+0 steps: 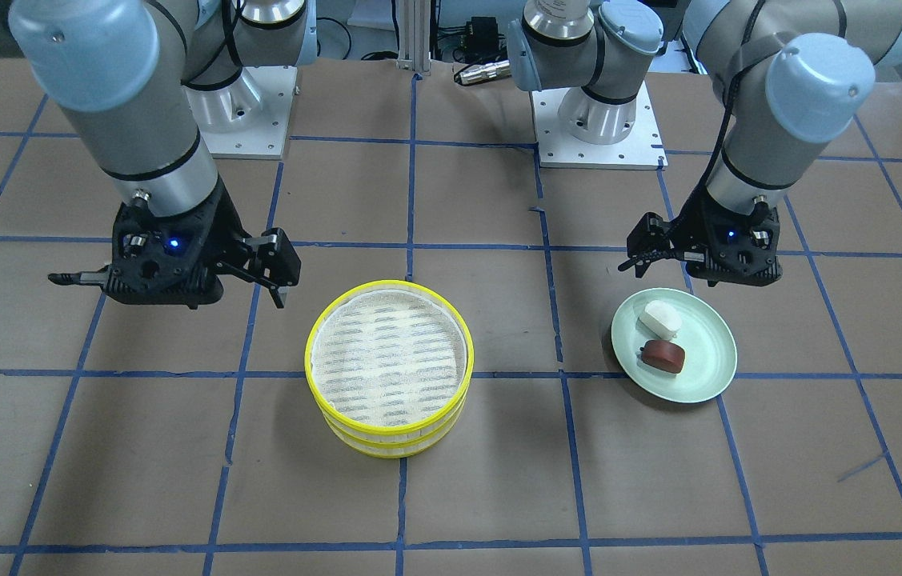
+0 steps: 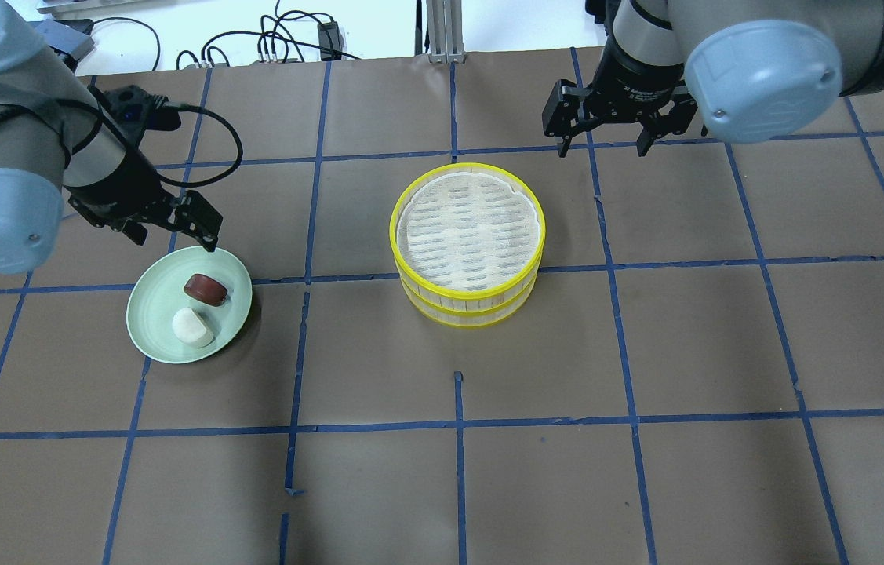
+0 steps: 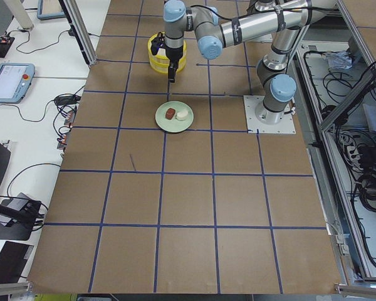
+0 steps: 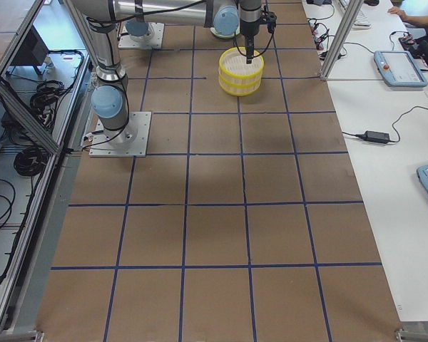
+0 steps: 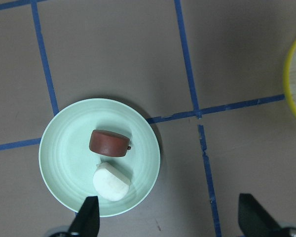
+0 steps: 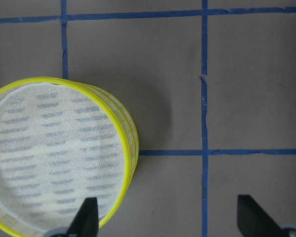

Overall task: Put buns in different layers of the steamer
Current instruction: 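Lower the left gripper to the white bun while the right grips the steamer rim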

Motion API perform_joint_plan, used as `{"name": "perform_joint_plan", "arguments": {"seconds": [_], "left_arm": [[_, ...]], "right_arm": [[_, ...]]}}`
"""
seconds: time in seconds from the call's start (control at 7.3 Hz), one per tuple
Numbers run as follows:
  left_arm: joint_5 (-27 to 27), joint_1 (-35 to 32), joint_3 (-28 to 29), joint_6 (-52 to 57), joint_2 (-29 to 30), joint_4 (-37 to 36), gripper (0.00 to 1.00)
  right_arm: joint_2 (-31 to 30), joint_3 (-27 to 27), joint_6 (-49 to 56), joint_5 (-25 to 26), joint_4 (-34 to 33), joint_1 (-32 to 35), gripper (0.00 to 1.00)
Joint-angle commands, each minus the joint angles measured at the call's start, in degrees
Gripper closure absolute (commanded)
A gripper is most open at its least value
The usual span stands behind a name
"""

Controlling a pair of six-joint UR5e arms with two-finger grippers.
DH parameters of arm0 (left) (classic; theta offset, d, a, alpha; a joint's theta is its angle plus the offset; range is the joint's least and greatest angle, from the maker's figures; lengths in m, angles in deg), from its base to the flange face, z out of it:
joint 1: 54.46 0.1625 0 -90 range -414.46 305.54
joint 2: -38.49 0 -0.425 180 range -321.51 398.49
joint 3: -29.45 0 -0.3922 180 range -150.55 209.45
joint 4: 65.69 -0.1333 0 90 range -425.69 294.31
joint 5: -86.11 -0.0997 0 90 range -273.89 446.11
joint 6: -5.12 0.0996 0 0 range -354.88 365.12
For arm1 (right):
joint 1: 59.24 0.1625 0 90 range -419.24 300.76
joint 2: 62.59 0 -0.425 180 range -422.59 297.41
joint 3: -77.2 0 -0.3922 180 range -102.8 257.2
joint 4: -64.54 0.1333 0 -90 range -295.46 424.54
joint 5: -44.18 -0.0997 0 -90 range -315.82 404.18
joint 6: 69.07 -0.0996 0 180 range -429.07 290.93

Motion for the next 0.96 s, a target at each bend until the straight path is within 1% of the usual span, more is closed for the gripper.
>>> {"name": "perform_joint_plan", "arguments": {"seconds": [0.0,0.14,0.27,0.41,0.55,0.68,0.82], "left_arm": [[-4.07,2.13,-5.61,-0.18,4.49,-5.38,0.01],[-3.81,3.01,-5.8,-0.18,7.65,-7.4,0.01],[-3.8,3.11,-5.98,-0.18,9.77,-7.59,0.02],[-3.98,3.11,-5.89,-0.44,12.14,-7.86,0.01],[-4.15,3.11,-5.89,-0.53,14.25,-8.38,0.01],[-4.5,3.89,-6.15,-0.53,15.23,-8.73,0.01],[-4.42,5.64,-7.55,-0.45,15.33,-8.74,0.03]], "right_arm": [[5.96,-0.23,-1.52,0.48,-7.52,2.87,0.0],[7.81,-0.58,-3.88,0.39,-8.79,4.1,0.0],[12.44,-0.15,-5.73,0.48,-13.33,5.59,0.0],[13.27,-0.75,-6.44,3.7,-14.85,7.6,0.0],[13.45,-1.63,-5.32,5.39,-14.87,7.54,0.0],[13.19,-2.25,-4.52,5.49,-14.78,7.54,0.02],[13.1,-2.43,-4.6,5.32,-14.61,7.45,0.16]]}}
